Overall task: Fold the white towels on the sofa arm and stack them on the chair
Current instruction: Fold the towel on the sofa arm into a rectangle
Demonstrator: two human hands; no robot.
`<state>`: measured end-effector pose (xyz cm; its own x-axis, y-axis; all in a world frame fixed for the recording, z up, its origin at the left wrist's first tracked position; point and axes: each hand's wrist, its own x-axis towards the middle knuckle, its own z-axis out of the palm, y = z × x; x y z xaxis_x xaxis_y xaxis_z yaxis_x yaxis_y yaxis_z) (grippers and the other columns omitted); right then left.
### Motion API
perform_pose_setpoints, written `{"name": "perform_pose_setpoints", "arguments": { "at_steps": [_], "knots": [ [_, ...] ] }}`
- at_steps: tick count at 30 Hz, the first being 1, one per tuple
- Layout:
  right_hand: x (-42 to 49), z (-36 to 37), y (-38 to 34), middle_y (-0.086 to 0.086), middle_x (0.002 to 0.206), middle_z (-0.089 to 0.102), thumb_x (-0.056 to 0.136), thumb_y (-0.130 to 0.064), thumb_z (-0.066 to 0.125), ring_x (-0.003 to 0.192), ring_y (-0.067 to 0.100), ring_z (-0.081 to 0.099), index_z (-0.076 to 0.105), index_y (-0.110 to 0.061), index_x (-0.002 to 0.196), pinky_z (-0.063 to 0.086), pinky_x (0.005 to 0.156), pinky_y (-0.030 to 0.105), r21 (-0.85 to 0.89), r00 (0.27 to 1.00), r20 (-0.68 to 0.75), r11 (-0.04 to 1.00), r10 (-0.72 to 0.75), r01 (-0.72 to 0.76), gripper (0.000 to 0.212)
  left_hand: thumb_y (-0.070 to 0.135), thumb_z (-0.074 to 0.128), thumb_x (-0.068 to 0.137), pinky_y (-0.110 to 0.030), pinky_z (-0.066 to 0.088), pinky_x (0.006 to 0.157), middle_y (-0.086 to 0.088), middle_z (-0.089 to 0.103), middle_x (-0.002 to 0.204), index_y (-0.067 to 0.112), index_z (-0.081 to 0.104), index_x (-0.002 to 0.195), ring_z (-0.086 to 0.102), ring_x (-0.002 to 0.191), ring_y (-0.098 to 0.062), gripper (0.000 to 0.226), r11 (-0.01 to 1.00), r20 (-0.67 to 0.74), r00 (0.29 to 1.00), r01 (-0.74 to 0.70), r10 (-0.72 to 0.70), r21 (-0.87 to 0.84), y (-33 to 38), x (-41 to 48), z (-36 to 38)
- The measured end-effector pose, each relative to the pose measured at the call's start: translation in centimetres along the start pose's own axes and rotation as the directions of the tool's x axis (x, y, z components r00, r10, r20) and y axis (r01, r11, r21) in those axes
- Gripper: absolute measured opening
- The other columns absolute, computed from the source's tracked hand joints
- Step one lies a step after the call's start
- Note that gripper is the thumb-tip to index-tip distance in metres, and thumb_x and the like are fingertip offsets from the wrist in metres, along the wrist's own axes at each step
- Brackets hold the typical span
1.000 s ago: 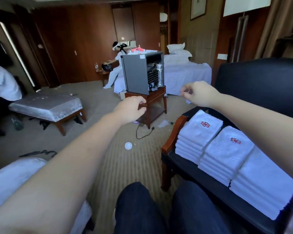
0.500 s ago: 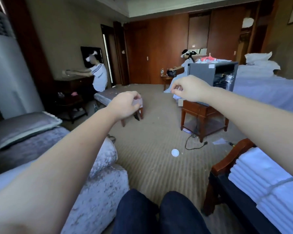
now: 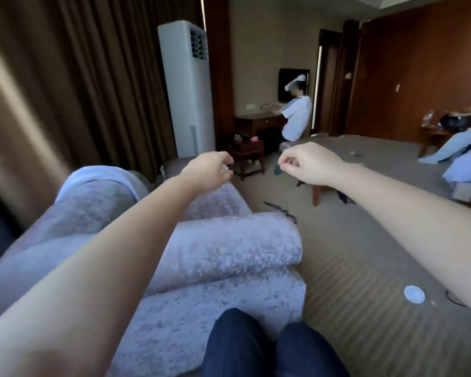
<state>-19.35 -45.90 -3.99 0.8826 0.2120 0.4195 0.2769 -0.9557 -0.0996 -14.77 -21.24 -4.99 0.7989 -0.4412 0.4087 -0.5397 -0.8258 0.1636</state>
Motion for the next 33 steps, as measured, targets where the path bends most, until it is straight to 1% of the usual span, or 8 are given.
{"name": "perform_pose_setpoints", "arguments": {
  "at_steps": [4,8,11,15,19,23,28,33],
  "knots": [
    [3.9,3.4,-2.7,-0.012,0.087,0.06,0.096,-0.026,0.052,0.091,0.017,0.063,0.069,-0.022,0.104,0.053,0.078,0.037,0.063,0.993,0.041,0.992,-0.113,0.11,0.02,0.025,0.054,0.095,-0.039,0.043,0.098,-0.008,0.059,0.129,0.012,0.053,0.132,0.053,0.12,-0.029,0.039,0.989,-0.007,0.991,0.136,-0.136,0.061,-4.5,-1.6,-0.7],
    [7.8,6.6,-5.5,-0.011,0.089,0.06,0.097,-0.027,0.051,0.092,0.016,0.062,0.069,-0.023,0.106,0.051,0.075,0.033,0.118,0.982,0.062,0.978,-0.181,0.173,0.02,0.025,0.054,0.093,-0.042,0.047,0.092,-0.007,0.065,0.117,0.013,0.059,0.121,0.058,0.11,-0.028,0.03,0.972,-0.016,0.975,0.224,-0.223,0.065,-8.9,-2.8,-0.7],
    [10.5,9.2,-7.7,-0.009,0.09,0.061,0.097,-0.027,0.051,0.092,0.018,0.061,0.069,-0.024,0.104,0.052,0.076,0.035,0.138,0.968,0.102,0.967,-0.228,0.213,0.02,0.022,0.052,0.095,-0.039,0.046,0.094,-0.008,0.063,0.124,0.013,0.057,0.128,0.057,0.113,-0.028,0.035,0.954,-0.004,0.96,0.279,-0.28,0.109,-11.6,-3.6,-0.7],
    [13.5,13.4,-10.2,-0.013,0.087,0.062,0.096,-0.029,0.05,0.091,0.018,0.061,0.068,-0.027,0.103,0.051,0.074,0.035,0.19,0.957,0.147,0.957,-0.249,0.219,0.019,0.026,0.048,0.098,-0.039,0.048,0.089,-0.008,0.065,0.116,0.018,0.057,0.127,0.06,0.104,-0.028,0.032,0.907,0.016,0.92,0.384,-0.392,0.174,-16.5,-4.7,0.8],
    [16.0,19.6,-12.0,-0.006,0.109,0.066,0.099,-0.031,0.047,0.092,0.017,0.06,0.064,-0.026,0.113,0.052,0.073,0.034,0.213,0.952,0.185,0.956,-0.244,0.204,0.023,0.021,0.044,0.098,-0.032,0.035,0.072,0.001,0.054,0.096,0.016,0.057,0.109,0.051,0.091,-0.019,0.017,0.851,0.02,0.88,0.452,-0.474,0.267,-21.0,-5.7,3.2],
    [18.3,25.3,-14.4,-0.006,0.116,0.063,0.099,-0.031,0.047,0.096,0.016,0.057,0.061,-0.024,0.121,0.041,0.071,0.028,0.249,0.974,0.131,0.957,-0.184,0.147,0.026,0.02,0.043,0.095,-0.039,0.036,0.081,-0.005,0.058,0.104,0.01,0.058,0.107,0.051,0.104,-0.03,0.022,0.805,-0.034,0.856,0.498,-0.516,0.322,-25.0,-6.0,6.7],
    [22.3,31.0,-18.1,-0.004,0.114,0.064,0.097,-0.027,0.048,0.11,0.019,0.054,0.062,-0.023,0.118,0.043,0.079,0.03,0.31,0.995,0.011,0.947,-0.098,0.09,0.025,0.026,0.034,0.08,-0.038,0.047,0.059,-0.006,0.061,0.073,0.008,0.064,0.076,0.061,0.069,-0.032,0.035,0.825,-0.147,0.887,0.46,-0.437,0.327,-29.5,-2.8,9.1],
    [29.5,34.4,-21.3,-0.001,0.11,0.065,0.097,-0.026,0.049,0.104,0.022,0.056,0.063,-0.02,0.114,0.047,0.078,0.034,0.324,0.995,-0.085,0.942,-0.059,0.084,0.023,0.019,0.047,0.09,-0.04,0.037,0.085,-0.008,0.062,0.111,0.008,0.062,0.109,0.053,0.108,-0.031,0.026,0.798,-0.155,0.852,0.523,-0.5,0.299,-34.4,0.2,9.8]
  ]
}}
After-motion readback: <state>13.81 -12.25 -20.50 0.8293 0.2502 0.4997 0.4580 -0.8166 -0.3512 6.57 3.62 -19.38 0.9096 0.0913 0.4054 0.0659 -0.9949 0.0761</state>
